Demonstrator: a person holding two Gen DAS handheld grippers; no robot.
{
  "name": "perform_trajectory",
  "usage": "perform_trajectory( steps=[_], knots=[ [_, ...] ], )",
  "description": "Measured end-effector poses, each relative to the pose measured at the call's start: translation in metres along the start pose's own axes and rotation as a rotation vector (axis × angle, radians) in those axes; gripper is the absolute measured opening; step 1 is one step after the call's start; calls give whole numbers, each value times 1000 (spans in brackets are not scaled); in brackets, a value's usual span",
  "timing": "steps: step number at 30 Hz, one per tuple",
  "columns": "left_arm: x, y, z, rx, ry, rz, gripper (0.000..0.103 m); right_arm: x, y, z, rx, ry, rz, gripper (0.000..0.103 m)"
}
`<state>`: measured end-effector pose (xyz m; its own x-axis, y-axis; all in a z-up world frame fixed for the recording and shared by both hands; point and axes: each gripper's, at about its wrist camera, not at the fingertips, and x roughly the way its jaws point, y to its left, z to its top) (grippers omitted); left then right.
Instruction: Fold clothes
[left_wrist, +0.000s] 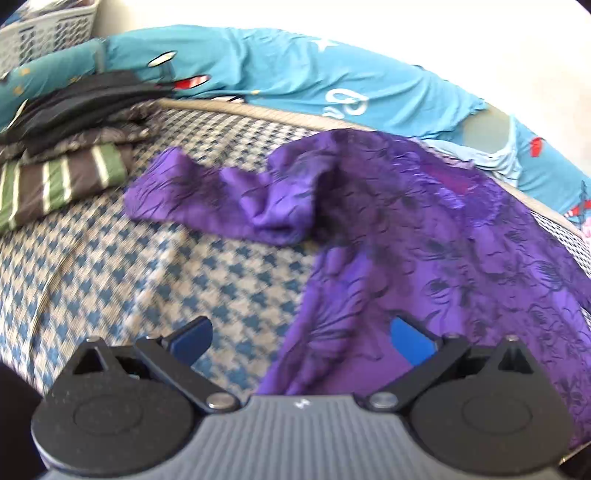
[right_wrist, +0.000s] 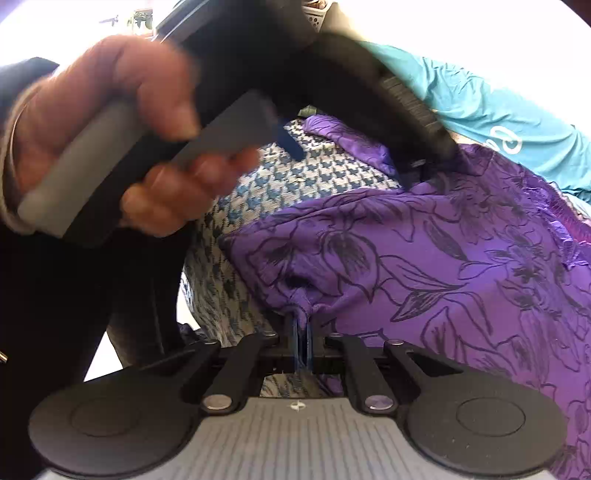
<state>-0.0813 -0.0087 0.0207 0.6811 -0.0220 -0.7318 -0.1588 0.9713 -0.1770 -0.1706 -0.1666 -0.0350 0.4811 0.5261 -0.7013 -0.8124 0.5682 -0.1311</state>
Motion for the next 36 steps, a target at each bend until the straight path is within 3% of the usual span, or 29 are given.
perform_trajectory(
  steps=[7,14,18,28,36],
  knots=[
    [9,-38,29,107,-11,-40,103,2,-22,3,121,12,80,7],
    [32,-77,44,220,44,-64,103,-15,-46,3,211,-7,108,18],
    [47,-90,51,261,67,-62,103,-26,-71,-1,248,-15,82,26],
    [84,-105,56,258,117,-57,103,-40,-147,-9,436,-8,-12,33],
    [103,-117,62,272,119,-30,103,-46,-194,-15,498,3,-101,35]
  ],
)
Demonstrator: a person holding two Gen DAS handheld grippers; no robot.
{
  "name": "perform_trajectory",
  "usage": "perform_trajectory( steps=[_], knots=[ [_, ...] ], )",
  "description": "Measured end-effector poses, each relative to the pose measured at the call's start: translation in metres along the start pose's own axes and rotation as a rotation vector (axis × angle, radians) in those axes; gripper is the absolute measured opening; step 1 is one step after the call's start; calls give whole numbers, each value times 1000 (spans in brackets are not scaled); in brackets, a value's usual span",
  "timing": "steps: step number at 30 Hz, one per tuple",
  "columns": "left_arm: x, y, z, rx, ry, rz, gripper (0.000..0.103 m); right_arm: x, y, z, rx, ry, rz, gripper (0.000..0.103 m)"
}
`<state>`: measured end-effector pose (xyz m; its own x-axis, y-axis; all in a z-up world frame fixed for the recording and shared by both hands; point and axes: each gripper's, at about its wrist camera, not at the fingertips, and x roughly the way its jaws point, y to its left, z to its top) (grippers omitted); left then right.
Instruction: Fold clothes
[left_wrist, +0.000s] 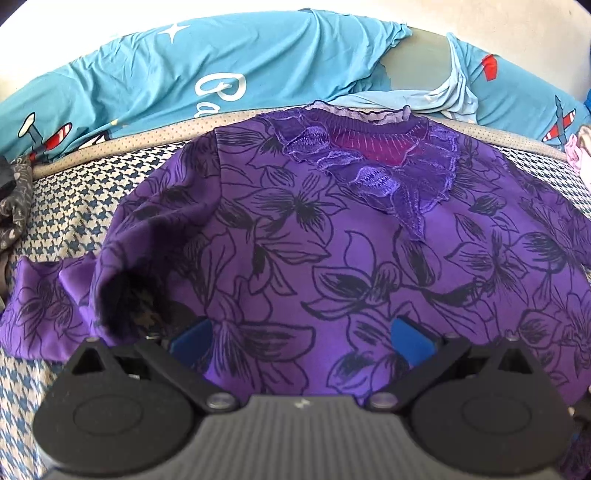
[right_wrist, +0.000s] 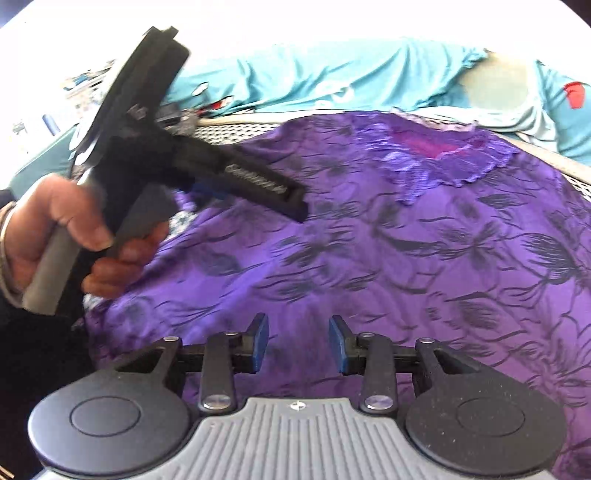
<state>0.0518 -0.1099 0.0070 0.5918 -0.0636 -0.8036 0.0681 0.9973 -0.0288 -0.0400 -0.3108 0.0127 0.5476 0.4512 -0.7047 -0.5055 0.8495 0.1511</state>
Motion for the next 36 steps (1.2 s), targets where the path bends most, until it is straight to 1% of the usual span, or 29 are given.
perform_trajectory(
  steps=[2,6,9,12,14,17,20,27,31,34,36],
  knots=[
    [4,2,3,-22,10,-14,103,3,-10,3,15,-3,-24,35],
    [12,2,7,-48,25,-28,103,7,-31,10,51,-12,-114,35],
    [16,-1,10,-43,18,-27,103,6,-56,17,129,-40,-168,37],
    [17,-2,11,-40,9,-9,103,4,-80,26,186,-74,-247,39],
    [18,-2,11,-45,13,-11,103,2,-95,30,216,-93,-297,42],
    [18,-1,12,-55,16,-15,103,-5,-123,36,274,-121,-373,44],
    [19,1,12,-68,21,-22,103,-11,-154,36,347,-141,-451,46],
    [23,3,13,-92,35,-28,103,-31,-216,28,555,-203,-588,47],
    [27,7,13,-89,42,29,103,-43,-246,15,719,-243,-610,50],
    [34,15,13,-127,67,31,103,-44,-260,6,785,-231,-605,50],
    [37,17,12,-139,88,34,103,-43,-266,1,800,-209,-635,50]
  ],
)
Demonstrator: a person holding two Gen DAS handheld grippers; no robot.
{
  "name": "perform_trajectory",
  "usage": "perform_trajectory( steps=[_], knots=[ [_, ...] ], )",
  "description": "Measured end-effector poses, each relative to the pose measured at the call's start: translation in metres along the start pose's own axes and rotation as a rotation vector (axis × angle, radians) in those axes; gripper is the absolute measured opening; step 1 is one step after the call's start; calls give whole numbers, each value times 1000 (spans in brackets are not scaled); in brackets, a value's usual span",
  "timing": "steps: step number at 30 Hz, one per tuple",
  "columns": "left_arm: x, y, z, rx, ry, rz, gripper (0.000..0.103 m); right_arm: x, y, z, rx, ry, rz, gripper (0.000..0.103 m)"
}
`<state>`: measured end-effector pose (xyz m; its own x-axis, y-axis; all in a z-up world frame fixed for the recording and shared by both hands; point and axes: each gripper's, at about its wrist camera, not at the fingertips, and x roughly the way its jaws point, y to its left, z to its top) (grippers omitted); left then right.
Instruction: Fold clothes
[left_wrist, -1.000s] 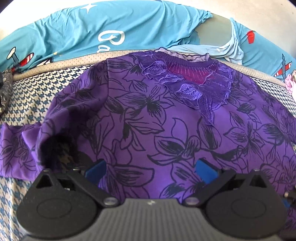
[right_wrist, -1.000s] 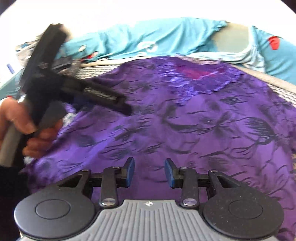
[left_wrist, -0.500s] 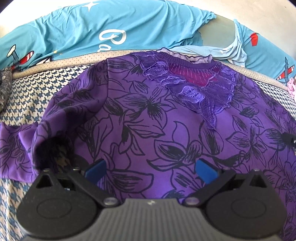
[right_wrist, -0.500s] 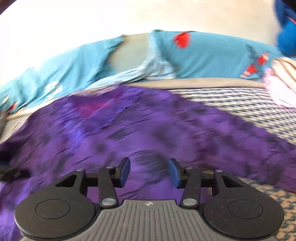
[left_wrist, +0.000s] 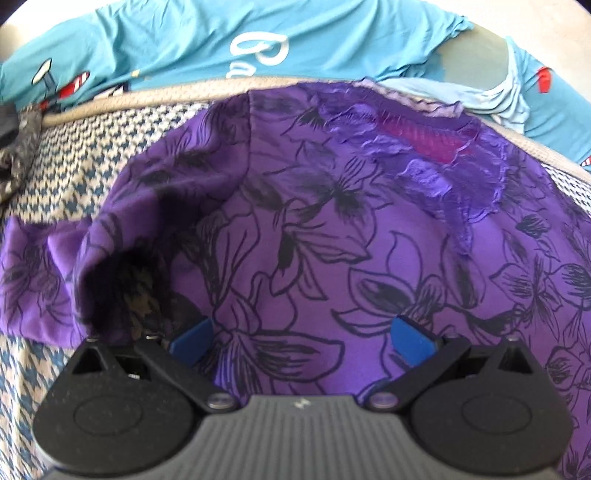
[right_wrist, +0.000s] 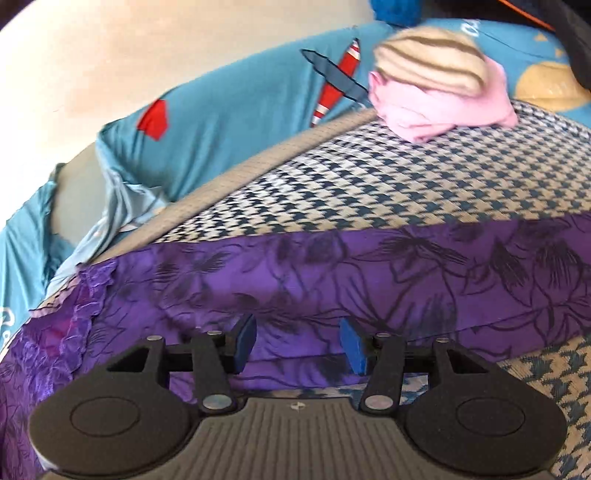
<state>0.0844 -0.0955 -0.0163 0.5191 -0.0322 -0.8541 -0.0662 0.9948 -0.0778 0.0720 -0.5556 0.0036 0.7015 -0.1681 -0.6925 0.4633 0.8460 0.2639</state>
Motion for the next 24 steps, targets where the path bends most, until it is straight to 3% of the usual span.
perform_trajectory(
  steps=[6,8,12,17,22,24],
  knots=[
    [-4,7,-3,-3,-17,14,103,-1,2,-1,-30,-15,-101,50],
    [-13,10,-5,-8,-38,-40,103,-4,8,-1,-38,-30,-105,50],
    [-38,17,-10,15,-108,-109,103,-14,21,-3,-28,-40,-32,54],
    [-61,38,-11,17,-193,-76,103,-23,51,-12,-53,-22,61,58],
    [-72,78,-9,-73,-239,-32,101,-26,81,-25,-122,-6,106,58],
    [-76,95,-8,-105,-261,-13,96,-26,89,-29,-138,2,116,59]
  ],
)
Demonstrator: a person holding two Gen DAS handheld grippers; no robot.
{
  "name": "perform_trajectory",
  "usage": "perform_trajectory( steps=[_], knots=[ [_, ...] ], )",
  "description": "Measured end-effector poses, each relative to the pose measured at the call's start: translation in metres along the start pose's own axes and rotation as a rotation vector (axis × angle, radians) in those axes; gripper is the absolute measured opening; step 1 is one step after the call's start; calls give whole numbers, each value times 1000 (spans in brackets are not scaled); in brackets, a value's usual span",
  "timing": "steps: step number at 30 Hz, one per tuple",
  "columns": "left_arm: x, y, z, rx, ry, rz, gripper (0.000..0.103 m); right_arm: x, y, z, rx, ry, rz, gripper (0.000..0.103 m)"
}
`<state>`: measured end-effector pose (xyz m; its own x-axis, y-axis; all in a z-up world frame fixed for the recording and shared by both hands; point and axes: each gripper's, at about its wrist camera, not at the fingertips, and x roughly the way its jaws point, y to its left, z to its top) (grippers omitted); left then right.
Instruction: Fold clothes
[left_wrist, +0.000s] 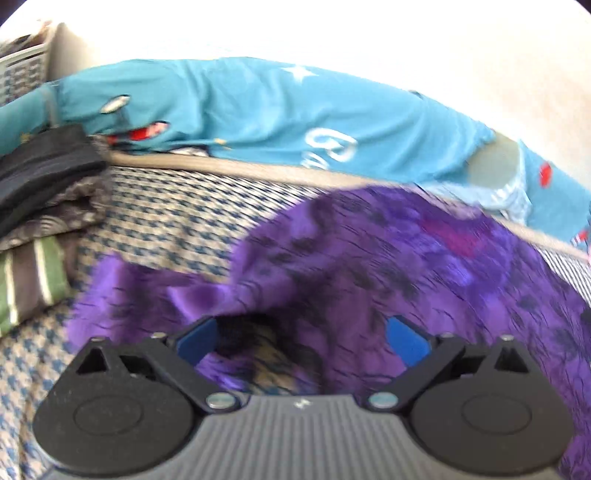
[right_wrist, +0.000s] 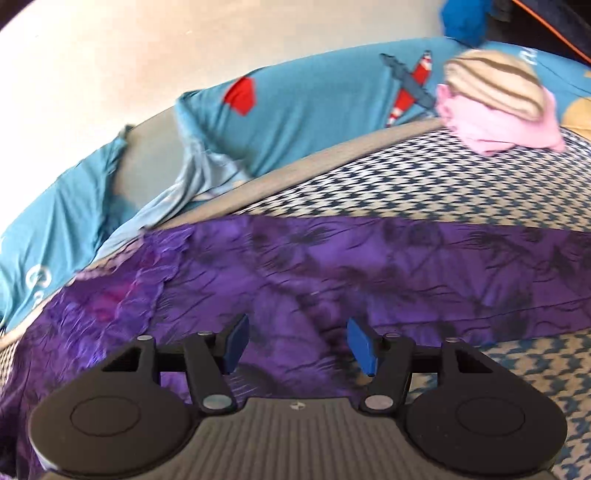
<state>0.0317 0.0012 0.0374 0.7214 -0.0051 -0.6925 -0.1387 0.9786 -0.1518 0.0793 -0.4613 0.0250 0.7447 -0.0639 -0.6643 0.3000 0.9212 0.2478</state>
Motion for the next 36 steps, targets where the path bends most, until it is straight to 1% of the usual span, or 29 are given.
perform_trajectory(
  steps=[4,8,9,10,12,15,18,22,26,29,31,32,33,34,36],
  knots=[
    [-8,37,3,-67,-47,88,96,4,9,-4,-21,20,6,59],
    [-12,73,8,-159,-71,99,96,8,12,-6,-31,42,2,59],
    [-12,79,9,-171,-71,118,96,9,13,-6,-31,47,1,59],
    [-10,85,9,-183,-65,135,94,10,14,-6,-32,50,1,59],
    [-6,97,8,-215,-45,159,85,10,16,-7,-37,54,1,59],
    [4,113,4,-276,0,170,74,12,20,-9,-53,64,6,62],
    [14,126,0,-332,36,185,73,14,25,-11,-74,77,8,66],
    [21,135,-4,-354,42,215,73,16,31,-14,-101,89,3,67],
    [26,136,-7,-354,51,229,72,19,33,-15,-104,97,-4,68],
    [30,135,-8,-338,65,237,70,20,34,-15,-108,102,-9,69],
    [31,131,-8,-319,64,244,66,20,35,-16,-113,103,-13,70],
    [32,130,-8,-309,63,248,62,21,36,-16,-116,104,-15,70],
    [32,129,-8,-306,63,244,56,21,37,-16,-118,104,-17,70],
    [32,129,-8,-304,64,235,52,21,37,-16,-120,104,-18,70],
    [32,126,-8,-292,63,211,34,22,38,-17,-124,105,-22,71]
  ],
)
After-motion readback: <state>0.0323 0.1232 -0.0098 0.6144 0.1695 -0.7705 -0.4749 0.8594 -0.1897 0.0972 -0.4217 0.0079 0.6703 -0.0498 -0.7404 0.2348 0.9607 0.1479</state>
